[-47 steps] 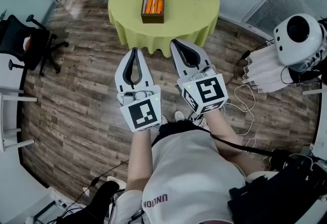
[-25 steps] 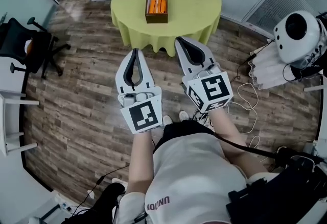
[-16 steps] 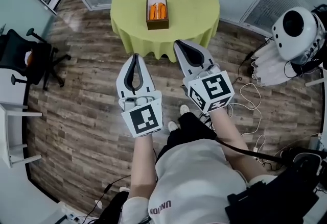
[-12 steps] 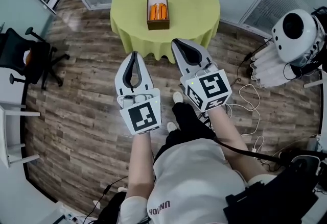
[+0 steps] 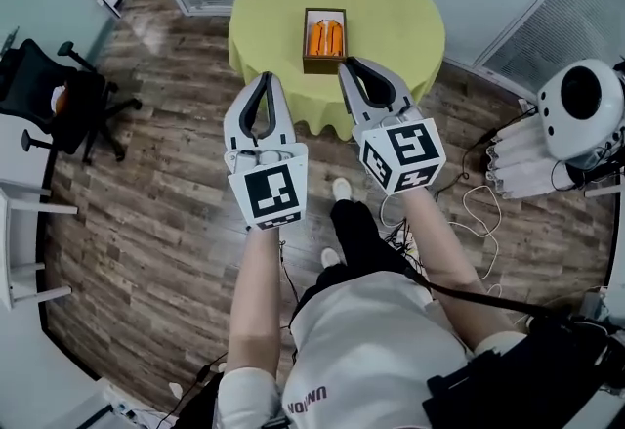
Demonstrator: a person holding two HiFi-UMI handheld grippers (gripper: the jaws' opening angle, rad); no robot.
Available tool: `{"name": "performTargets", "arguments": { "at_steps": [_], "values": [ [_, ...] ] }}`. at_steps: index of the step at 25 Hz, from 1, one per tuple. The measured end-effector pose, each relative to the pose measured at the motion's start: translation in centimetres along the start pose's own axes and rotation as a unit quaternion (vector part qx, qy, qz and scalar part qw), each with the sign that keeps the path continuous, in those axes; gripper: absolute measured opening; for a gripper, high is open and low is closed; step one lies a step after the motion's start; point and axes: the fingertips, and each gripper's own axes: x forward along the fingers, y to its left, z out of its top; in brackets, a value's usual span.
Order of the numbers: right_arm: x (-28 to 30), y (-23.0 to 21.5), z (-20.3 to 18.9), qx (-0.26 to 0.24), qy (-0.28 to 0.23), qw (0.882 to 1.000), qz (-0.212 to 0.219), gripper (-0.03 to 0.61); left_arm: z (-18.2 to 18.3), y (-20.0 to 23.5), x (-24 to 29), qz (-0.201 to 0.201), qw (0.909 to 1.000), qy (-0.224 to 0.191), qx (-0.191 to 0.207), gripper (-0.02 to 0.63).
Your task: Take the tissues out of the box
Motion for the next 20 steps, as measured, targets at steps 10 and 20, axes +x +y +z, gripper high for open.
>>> {"name": "performTargets", "arguments": {
  "at_steps": [10,20],
  "values": [
    [7.3,-6.2,-2.0,0.013,0.028,1.0,0.0,0.127,-0.6,1.6,9.0,0.014,0.9999,-0.007,-0.003,0.012],
    [13.6,-11.2,-4.8,0.026,0.07,0.997,0.022,0.126,-2.6,2.0,16.7,0.029,0.9994,-0.001,-0.019,0.012]
  ]
}}
